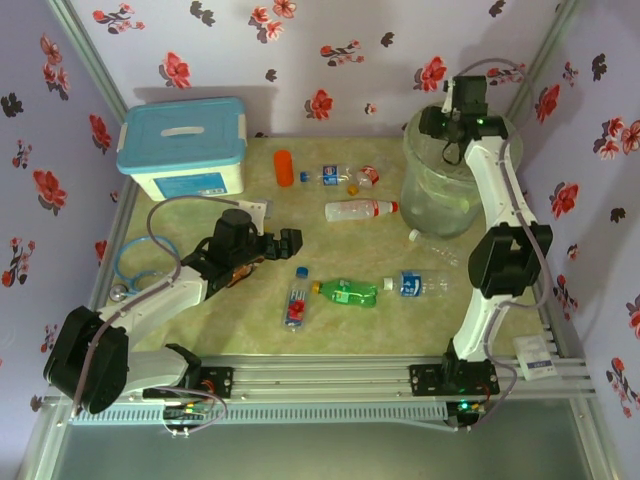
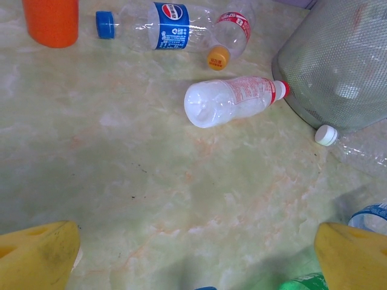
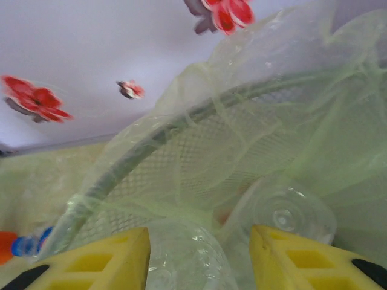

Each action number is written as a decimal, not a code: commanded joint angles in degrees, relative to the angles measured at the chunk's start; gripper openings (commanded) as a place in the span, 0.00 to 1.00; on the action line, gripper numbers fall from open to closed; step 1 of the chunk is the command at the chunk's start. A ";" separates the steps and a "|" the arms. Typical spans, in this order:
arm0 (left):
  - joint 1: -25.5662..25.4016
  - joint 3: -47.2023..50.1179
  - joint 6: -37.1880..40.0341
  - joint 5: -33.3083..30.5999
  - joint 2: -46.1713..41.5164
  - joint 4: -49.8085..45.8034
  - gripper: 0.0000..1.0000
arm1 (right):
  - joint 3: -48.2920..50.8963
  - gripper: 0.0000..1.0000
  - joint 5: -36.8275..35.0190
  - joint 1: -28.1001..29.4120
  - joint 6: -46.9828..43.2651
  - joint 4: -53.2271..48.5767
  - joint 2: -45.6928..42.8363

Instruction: Put the plastic bottles in the bin

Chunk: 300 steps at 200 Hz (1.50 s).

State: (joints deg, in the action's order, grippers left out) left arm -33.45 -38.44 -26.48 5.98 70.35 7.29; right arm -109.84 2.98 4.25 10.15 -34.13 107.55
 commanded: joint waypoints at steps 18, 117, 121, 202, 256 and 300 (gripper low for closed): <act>0.61 -0.77 0.82 -0.87 0.96 -0.12 1.00 | 6.36 0.47 0.70 1.02 1.53 -2.46 -1.44; 1.46 -0.60 0.51 -3.26 -0.45 -3.70 1.00 | -12.90 0.73 -2.68 0.49 -3.11 -14.05 -4.69; 1.54 -0.71 0.65 -3.64 -0.61 -4.29 1.00 | -12.53 0.73 -2.49 0.49 -3.20 -14.26 -5.48; 2.96 -5.95 5.68 -12.48 -2.55 -22.19 1.00 | 5.80 0.75 -5.85 11.71 -7.96 -21.08 -24.59; 6.19 -6.48 5.06 -12.39 -1.38 -25.99 1.00 | 6.37 0.77 -9.72 23.36 -9.58 -26.38 -18.40; 6.68 -5.10 4.41 -12.15 -0.45 -23.68 1.00 | 19.39 0.81 -5.12 25.96 15.90 -7.89 -13.91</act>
State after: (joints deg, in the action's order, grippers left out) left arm -27.31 -43.13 -22.28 -5.41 68.95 -16.60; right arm -98.37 -3.38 29.39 10.13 -54.13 92.33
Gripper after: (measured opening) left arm 0.995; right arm 0.818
